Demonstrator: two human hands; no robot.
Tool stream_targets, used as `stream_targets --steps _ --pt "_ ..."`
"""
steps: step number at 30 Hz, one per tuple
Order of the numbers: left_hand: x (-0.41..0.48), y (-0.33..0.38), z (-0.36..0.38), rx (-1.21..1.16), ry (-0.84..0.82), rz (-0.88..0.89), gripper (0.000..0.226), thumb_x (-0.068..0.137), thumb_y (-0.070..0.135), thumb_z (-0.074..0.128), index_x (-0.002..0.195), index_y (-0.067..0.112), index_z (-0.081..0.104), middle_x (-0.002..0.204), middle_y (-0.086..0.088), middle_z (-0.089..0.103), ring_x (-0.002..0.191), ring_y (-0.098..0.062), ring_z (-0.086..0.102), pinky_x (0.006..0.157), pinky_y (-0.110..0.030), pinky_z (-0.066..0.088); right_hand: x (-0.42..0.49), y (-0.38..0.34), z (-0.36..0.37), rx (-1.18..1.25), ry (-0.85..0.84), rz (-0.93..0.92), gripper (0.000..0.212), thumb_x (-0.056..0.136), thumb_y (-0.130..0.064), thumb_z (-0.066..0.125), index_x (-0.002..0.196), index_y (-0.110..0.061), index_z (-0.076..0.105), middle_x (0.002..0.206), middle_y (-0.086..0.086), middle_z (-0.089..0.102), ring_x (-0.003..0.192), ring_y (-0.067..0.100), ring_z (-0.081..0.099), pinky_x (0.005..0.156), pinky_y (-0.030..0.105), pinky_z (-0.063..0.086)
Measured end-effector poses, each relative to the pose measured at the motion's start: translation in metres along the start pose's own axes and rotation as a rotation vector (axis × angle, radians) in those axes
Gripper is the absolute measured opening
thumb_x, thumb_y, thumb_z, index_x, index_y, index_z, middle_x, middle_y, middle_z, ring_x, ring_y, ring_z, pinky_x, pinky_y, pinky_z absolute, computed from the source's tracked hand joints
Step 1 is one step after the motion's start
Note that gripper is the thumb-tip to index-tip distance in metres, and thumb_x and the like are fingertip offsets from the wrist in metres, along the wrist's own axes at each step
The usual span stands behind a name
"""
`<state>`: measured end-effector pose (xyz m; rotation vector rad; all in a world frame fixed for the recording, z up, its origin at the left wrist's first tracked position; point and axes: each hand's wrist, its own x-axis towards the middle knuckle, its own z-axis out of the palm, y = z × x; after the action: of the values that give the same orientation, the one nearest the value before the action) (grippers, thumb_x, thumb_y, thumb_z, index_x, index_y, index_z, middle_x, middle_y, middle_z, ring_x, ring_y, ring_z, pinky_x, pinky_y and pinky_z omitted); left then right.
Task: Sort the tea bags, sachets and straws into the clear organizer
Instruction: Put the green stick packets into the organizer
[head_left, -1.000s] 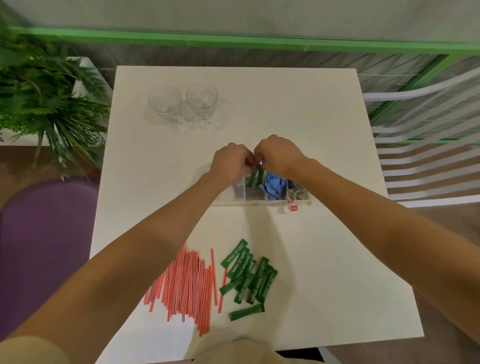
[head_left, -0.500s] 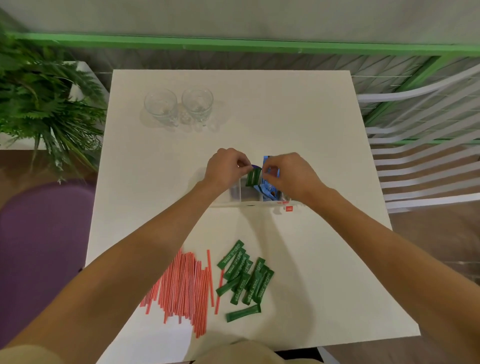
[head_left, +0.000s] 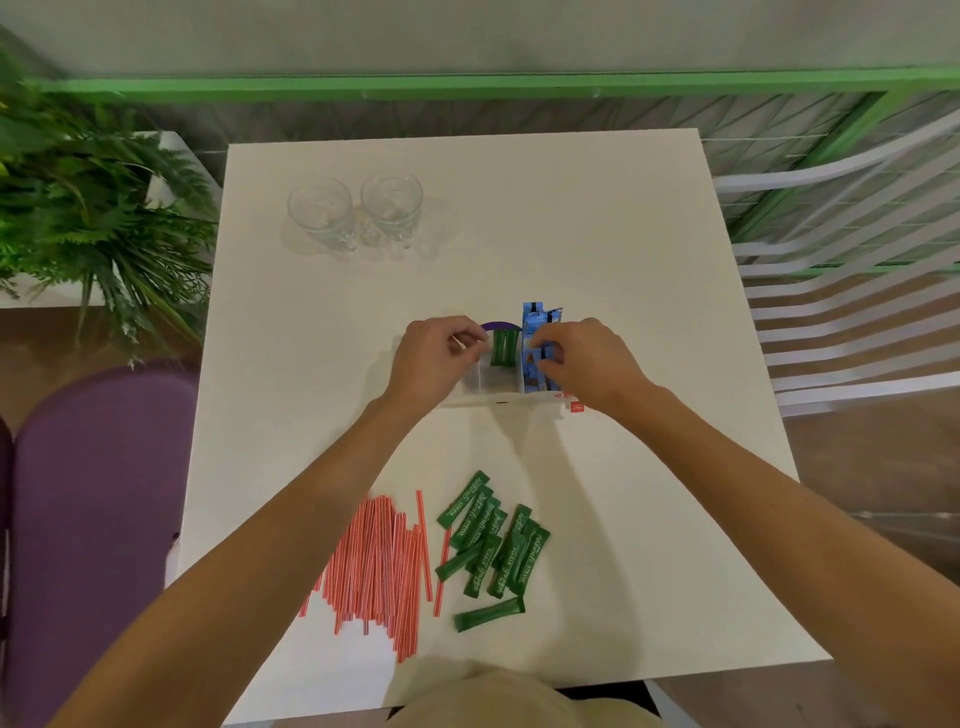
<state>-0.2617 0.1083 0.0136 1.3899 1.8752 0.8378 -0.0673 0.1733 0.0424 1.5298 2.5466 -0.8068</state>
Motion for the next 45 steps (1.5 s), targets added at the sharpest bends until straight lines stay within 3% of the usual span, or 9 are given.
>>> stream_targets --steps 5,10,14,20,24,32,36,40,45 --pt "-0.046 -0.001 0.011 0.005 -0.174 0.084 0.010 0.085 0.014 0.071 0.091 0.020 0.074 0.080 0.009 0.071 0.068 -0.008 0.063 0.071 -0.025 0.056 -0.007 0.015 0.003 0.090 0.070 0.027 0.028 0.089 -0.014 0.060 0.115 -0.021 0.064 0.062 -0.010 0.047 0.063 0.017 0.051 0.065 0.034 0.052" --pt "-0.082 -0.029 0.025 0.271 -0.342 0.029 0.007 0.087 0.028 0.067 0.092 0.027 0.071 0.083 0.015 0.069 0.066 -0.004 0.058 0.072 -0.030 0.055 -0.013 0.018 0.008 0.151 0.104 0.033 0.032 0.088 -0.009 0.058 0.118 -0.020 0.062 0.060 -0.010 0.044 0.060 0.016 0.047 0.065 0.037 0.053" --pt "-0.098 -0.045 0.031 0.496 -0.497 -0.012 0.021 0.089 0.038 0.063 0.106 0.025 0.066 0.097 0.012 0.067 0.087 -0.009 0.061 0.074 -0.026 0.048 -0.015 0.014 0.012 0.174 0.079 0.009 0.031 0.089 -0.011 0.057 0.118 -0.022 0.062 0.057 -0.007 0.044 0.056 0.016 0.046 0.066 0.038 0.055" --pt "-0.108 -0.046 0.041 0.592 -0.468 -0.023 0.020 0.088 0.036 0.062 0.105 0.026 0.060 0.094 0.010 0.065 0.086 -0.011 0.060 0.072 -0.028 0.048 -0.017 0.008 0.015 0.196 0.075 0.019 0.032 0.091 -0.016 0.057 0.122 -0.024 0.060 0.057 -0.007 0.047 0.059 0.020 0.056 0.065 0.035 0.055" --pt "-0.108 -0.045 0.046 0.584 -0.450 -0.067 0.022 0.087 0.027 0.060 0.109 0.026 0.059 0.092 0.009 0.067 0.086 -0.013 0.061 0.071 -0.028 0.047 -0.017 0.004 0.018 0.198 0.092 0.010 0.036 0.091 -0.016 0.058 0.126 -0.023 0.056 0.059 -0.009 0.046 0.056 0.012 0.047 0.061 0.031 0.048" --pt "-0.107 -0.046 0.039 0.242 -0.367 -0.272 0.024 0.081 0.019 0.069 0.104 0.025 0.066 0.079 0.015 0.064 0.072 -0.006 0.059 0.070 -0.026 0.050 -0.042 0.002 0.031 0.344 0.194 -0.043 0.023 0.092 -0.019 0.060 0.115 -0.019 0.062 0.057 -0.005 0.049 0.053 0.013 0.046 0.061 0.033 0.049" --pt "-0.104 -0.050 0.031 0.114 -0.302 -0.350 0.018 0.077 0.016 0.073 0.092 0.025 0.070 0.076 0.013 0.067 0.068 -0.004 0.060 0.070 -0.025 0.051 -0.062 -0.001 0.064 0.334 -0.036 0.035 0.015 0.091 -0.032 0.063 0.091 -0.019 0.069 0.059 -0.007 0.055 0.053 0.008 0.048 0.061 0.028 0.045" --pt "-0.101 -0.051 0.025 0.023 -0.274 -0.354 0.014 0.076 0.014 0.075 0.077 0.025 0.067 0.076 0.007 0.067 0.066 -0.007 0.060 0.065 -0.022 0.046 -0.073 -0.008 0.096 0.210 -0.309 0.151 0.031 0.084 -0.048 0.067 0.096 -0.019 0.069 0.084 -0.002 0.064 0.078 0.016 0.062 0.073 0.030 0.050" --pt "-0.089 -0.038 0.011 -0.052 -0.233 -0.307 0.008 0.079 0.011 0.072 0.081 0.016 0.066 0.084 0.002 0.069 0.061 -0.015 0.067 0.059 -0.019 0.048 -0.072 -0.031 0.115 -0.010 -0.377 0.109 0.040 0.081 -0.059 0.065 0.088 -0.020 0.064 0.093 0.003 0.067 0.086 0.022 0.064 0.072 0.031 0.050"
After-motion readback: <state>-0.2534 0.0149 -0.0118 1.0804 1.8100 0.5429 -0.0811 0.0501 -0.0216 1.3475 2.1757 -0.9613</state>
